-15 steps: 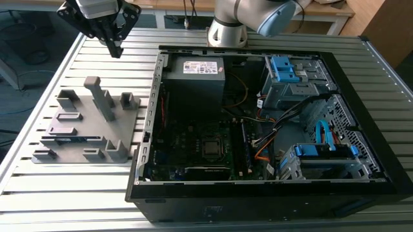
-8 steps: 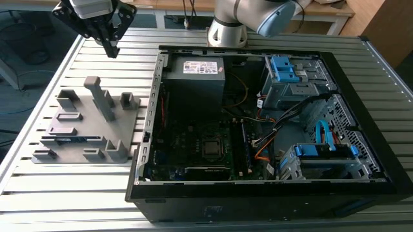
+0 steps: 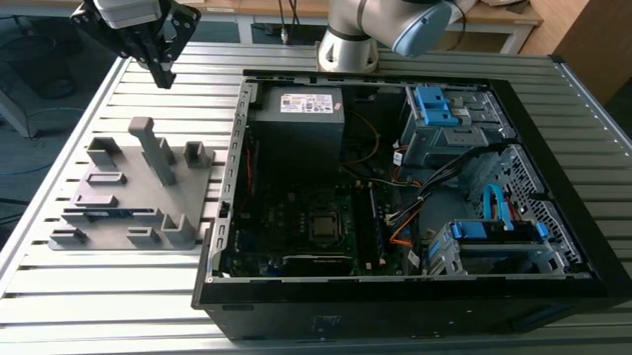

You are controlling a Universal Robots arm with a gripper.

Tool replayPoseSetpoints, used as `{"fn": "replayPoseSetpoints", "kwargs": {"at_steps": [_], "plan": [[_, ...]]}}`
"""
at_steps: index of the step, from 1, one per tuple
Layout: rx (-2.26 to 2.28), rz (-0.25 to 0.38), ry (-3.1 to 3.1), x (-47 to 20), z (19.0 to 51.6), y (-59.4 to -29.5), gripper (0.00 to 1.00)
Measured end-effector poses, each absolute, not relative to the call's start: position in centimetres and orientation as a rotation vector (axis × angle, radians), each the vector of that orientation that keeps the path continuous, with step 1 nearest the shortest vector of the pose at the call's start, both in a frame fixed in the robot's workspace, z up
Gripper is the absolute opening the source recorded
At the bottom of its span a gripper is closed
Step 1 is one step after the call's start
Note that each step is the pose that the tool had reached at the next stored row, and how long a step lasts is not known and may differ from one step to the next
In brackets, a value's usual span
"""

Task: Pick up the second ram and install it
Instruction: 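Reach for the second ram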

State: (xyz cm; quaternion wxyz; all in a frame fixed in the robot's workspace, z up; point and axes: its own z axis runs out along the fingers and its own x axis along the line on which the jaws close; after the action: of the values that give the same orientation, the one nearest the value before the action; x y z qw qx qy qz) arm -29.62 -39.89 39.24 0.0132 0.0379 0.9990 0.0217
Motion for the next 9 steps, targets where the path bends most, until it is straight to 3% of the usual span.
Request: {"fn": "replayPoseSetpoints", "kwargs": {"at_steps": [9], "plan": [[0.118,0.068,3.112,-30.64,39.22,-39.89,0.1]]}}
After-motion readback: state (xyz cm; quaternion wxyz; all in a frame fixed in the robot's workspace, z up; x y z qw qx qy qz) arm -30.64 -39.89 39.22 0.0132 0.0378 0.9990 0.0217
